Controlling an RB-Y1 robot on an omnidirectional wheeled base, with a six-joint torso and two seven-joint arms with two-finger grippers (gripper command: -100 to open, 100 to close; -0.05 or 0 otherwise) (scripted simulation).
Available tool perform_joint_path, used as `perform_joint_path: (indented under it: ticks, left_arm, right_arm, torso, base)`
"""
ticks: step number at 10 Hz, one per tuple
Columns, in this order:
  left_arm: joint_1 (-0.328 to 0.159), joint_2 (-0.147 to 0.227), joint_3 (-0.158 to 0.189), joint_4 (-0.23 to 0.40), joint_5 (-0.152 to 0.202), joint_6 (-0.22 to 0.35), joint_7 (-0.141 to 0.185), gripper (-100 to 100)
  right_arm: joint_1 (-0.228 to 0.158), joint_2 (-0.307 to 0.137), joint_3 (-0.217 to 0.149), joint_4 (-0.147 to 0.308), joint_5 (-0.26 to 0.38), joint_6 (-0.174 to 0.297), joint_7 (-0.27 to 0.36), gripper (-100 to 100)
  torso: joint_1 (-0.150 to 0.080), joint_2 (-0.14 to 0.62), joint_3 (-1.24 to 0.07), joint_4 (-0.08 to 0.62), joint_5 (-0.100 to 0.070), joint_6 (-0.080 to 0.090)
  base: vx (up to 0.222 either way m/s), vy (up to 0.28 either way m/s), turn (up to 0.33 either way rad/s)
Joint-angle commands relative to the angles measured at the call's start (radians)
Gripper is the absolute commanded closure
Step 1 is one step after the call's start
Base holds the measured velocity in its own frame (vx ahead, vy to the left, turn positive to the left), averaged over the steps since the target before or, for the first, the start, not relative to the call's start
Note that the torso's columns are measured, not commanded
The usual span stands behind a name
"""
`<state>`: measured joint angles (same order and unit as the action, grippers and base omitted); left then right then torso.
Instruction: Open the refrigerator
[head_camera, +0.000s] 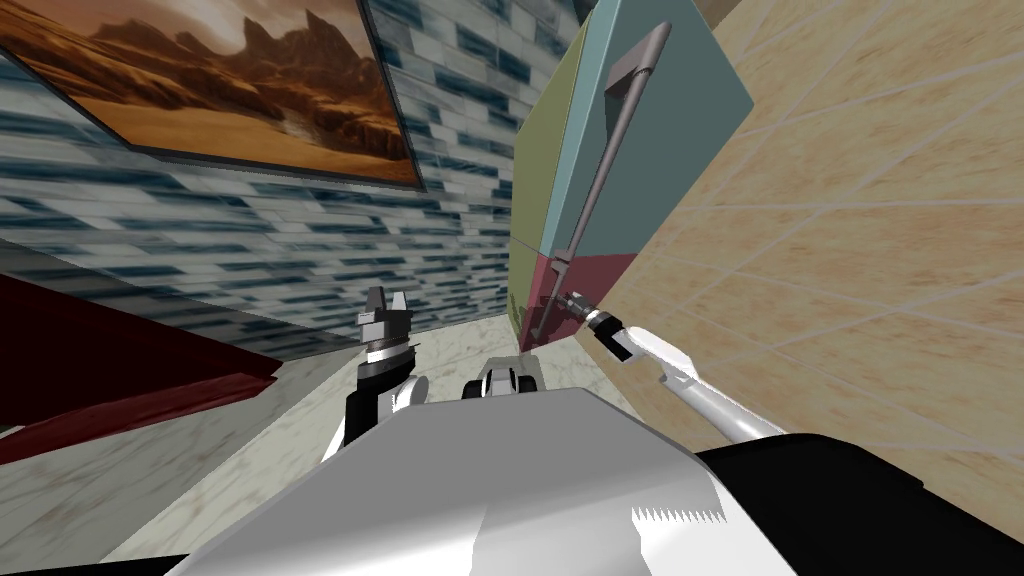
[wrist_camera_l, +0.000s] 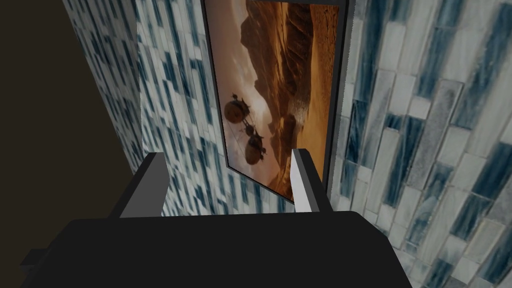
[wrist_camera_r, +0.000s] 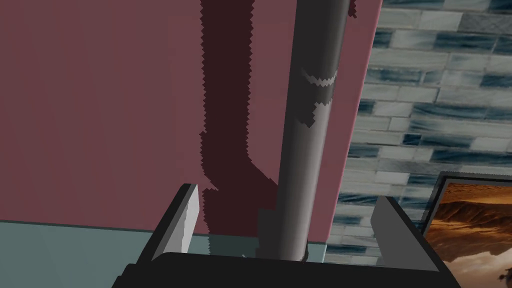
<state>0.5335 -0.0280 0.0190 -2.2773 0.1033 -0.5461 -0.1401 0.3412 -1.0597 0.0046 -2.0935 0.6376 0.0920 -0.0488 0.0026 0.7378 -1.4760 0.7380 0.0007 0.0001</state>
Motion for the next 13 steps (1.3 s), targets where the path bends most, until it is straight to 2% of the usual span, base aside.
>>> perform_joint_path:
  ticks: [1, 2, 4, 5, 6, 9, 10, 13]
  left_arm:
    - [0.0, 0.0, 0.0, 0.0, 0.0, 0.0, 0.0, 0]
    - [0.0, 0.0, 0.0, 0.0, 0.0, 0.0, 0.0, 0]
    - [0.0, 0.0, 0.0, 0.0, 0.0, 0.0, 0.0, 0]
    - [0.0, 0.0, 0.0, 0.0, 0.0, 0.0, 0.0, 0]
    - [0.0, 0.0, 0.0, 0.0, 0.0, 0.0, 0.0, 0]
    - [0.0, 0.0, 0.0, 0.0, 0.0, 0.0, 0.0, 0]
    - [0.0, 0.0, 0.0, 0.0, 0.0, 0.0, 0.0, 0]
    - [0.0, 0.0, 0.0, 0.0, 0.0, 0.0, 0.0, 0]
  right_arm:
    - [-0.02, -0.072, 0.009, 0.03, 0.044, 0.044, 0.003, -100]
    - [-0.02, -0.083, 0.009, 0.03, 0.044, 0.044, 0.003, -100]
    - [-0.037, -0.165, 0.009, 0.062, 0.093, 0.088, 0.003, -100]
    - [-0.045, -0.195, 0.01, 0.077, 0.116, 0.109, 0.004, -100]
    - [-0.045, -0.209, 0.01, 0.077, 0.116, 0.109, 0.004, -100]
    - [-0.065, -0.305, 0.011, 0.114, 0.176, 0.162, 0.004, -100]
    - [-0.065, -0.312, 0.011, 0.114, 0.176, 0.162, 0.004, -100]
    - [-0.079, -0.387, 0.012, 0.138, 0.219, 0.201, 0.005, -100]
  torso:
    - [-0.002, 0.0, 0.0, 0.0, 0.0, 0.0]
    - [-0.004, 0.001, 0.0, 0.0, -0.001, 0.0]
    - [-0.004, 0.0, 0.0, 0.0, -0.001, 0.0]
    - [0.0, 0.0, 0.0, 0.0, 0.0, 0.0]
    - [0.0, 0.0, 0.0, 0.0, 0.0, 0.0]
    - [-0.003, 0.0, 0.0, 0.0, -0.001, 0.0]
    - [-0.002, 0.001, 0.0, 0.0, -0.001, 0.0]
    - [-0.003, 0.0, 0.0, 0.0, -0.001, 0.0]
  base:
    - [-0.005, 0.081, -0.014]
    - [-0.004, 0.06, -0.005]
    - [0.002, 0.091, -0.017]
    - [0.0, 0.131, -0.026]
    - [0.001, 0.092, -0.009]
    - [0.002, 0.092, -0.014]
    - [0.0, 0.072, -0.009]
    - [0.001, 0.066, -0.012]
